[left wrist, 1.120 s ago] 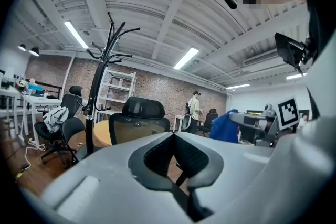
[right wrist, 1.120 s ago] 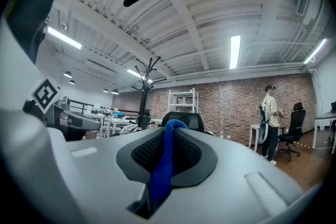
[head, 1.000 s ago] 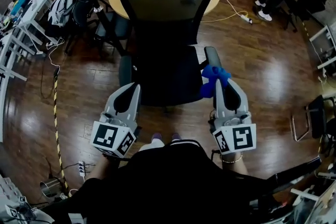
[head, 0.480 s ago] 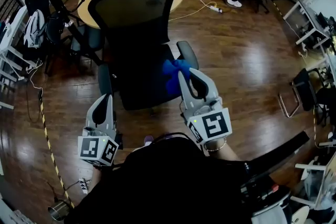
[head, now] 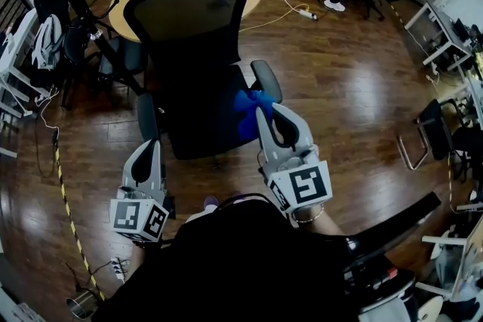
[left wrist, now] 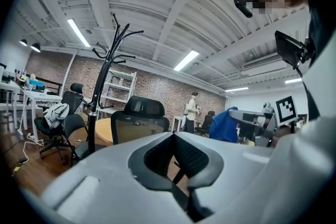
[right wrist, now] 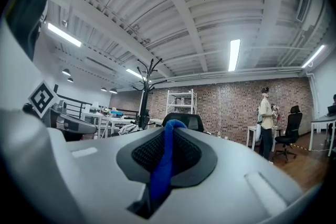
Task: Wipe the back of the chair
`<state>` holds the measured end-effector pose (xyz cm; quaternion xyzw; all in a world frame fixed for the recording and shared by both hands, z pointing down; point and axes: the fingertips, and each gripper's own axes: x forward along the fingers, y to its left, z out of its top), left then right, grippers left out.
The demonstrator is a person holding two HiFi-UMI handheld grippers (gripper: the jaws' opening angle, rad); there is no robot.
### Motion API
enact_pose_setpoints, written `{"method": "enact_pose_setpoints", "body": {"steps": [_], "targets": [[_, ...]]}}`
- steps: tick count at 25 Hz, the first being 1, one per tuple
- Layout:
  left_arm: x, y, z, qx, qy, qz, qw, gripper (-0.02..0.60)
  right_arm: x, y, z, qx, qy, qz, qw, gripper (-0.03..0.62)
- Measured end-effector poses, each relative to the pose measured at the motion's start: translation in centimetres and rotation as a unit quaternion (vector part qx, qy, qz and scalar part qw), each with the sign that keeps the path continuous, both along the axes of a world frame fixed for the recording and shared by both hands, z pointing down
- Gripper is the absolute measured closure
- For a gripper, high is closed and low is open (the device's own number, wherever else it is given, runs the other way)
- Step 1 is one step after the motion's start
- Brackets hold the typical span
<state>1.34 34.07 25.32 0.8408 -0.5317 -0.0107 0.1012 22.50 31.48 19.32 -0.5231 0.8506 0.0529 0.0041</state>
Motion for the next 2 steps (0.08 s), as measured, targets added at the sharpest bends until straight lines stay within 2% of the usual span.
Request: {"method": "enact_pose_setpoints", "body": {"steps": [2], "targets": [[-0.01,0.03,0.20,-0.003,0.002,0.002,1.0000,0.575,-0.14,0.00,-0.05,0.000,0.001,-0.001,1.000,0.563]]}}
